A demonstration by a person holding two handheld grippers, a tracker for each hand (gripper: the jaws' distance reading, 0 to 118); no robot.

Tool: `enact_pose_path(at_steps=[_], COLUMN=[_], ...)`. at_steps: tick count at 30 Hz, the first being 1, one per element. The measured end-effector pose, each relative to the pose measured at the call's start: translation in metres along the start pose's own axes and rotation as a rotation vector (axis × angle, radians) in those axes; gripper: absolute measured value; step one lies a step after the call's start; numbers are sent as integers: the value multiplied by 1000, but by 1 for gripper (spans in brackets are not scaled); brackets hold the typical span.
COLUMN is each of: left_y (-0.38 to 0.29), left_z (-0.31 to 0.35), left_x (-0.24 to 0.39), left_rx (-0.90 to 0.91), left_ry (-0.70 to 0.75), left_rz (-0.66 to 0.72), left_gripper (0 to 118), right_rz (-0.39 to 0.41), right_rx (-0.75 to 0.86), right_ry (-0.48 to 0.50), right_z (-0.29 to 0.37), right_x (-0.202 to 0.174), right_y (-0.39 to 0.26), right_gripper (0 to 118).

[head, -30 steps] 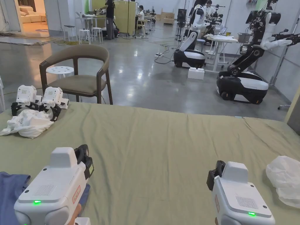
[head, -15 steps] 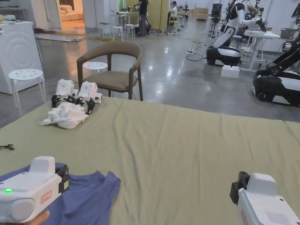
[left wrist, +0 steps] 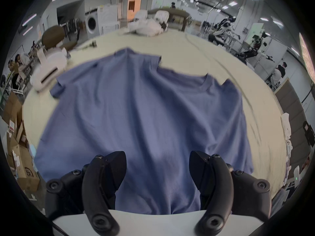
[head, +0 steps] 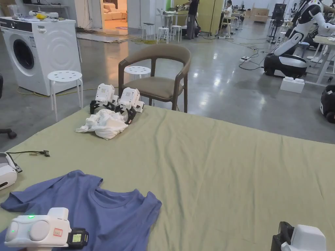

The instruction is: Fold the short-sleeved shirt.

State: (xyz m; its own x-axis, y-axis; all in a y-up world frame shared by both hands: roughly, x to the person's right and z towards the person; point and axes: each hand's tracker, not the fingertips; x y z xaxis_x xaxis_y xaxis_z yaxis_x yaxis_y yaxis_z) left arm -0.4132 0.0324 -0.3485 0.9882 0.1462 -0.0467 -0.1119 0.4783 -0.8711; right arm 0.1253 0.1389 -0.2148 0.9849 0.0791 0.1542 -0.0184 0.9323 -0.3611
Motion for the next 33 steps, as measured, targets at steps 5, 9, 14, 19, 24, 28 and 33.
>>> enact_pose_path(at_steps=[5, 9, 14, 19, 24, 28, 33], left_y=[-13, -14, -10, -3, 2, 7, 29], left_z=[-12, -10, -7, 29, 66, 99, 153], left_x=[25, 35, 22, 8, 5, 12, 24], left_rx=[17, 34, 49, 245, 357, 444, 573], left_ry=[108, 94, 94, 86, 68, 85, 71], left_rz=[-193, -214, -171, -127, -122, -110, -108], left_gripper=[60, 28, 0, 0, 0, 0, 0], right_rz=[38, 26, 22, 16, 9, 5, 1], right_rx=[-25, -37, -48, -39, -8, 7, 23], right_ry=[0, -7, -7, -15, -28, -32, -32], right_z=[-6, -9, -9, -5, -1, 2, 7], right_x=[0, 1, 2, 8, 14, 17, 19], right_y=[-6, -9, -13, -10, -3, 2, 8], right_gripper=[0, 0, 0, 0, 0, 0, 0])
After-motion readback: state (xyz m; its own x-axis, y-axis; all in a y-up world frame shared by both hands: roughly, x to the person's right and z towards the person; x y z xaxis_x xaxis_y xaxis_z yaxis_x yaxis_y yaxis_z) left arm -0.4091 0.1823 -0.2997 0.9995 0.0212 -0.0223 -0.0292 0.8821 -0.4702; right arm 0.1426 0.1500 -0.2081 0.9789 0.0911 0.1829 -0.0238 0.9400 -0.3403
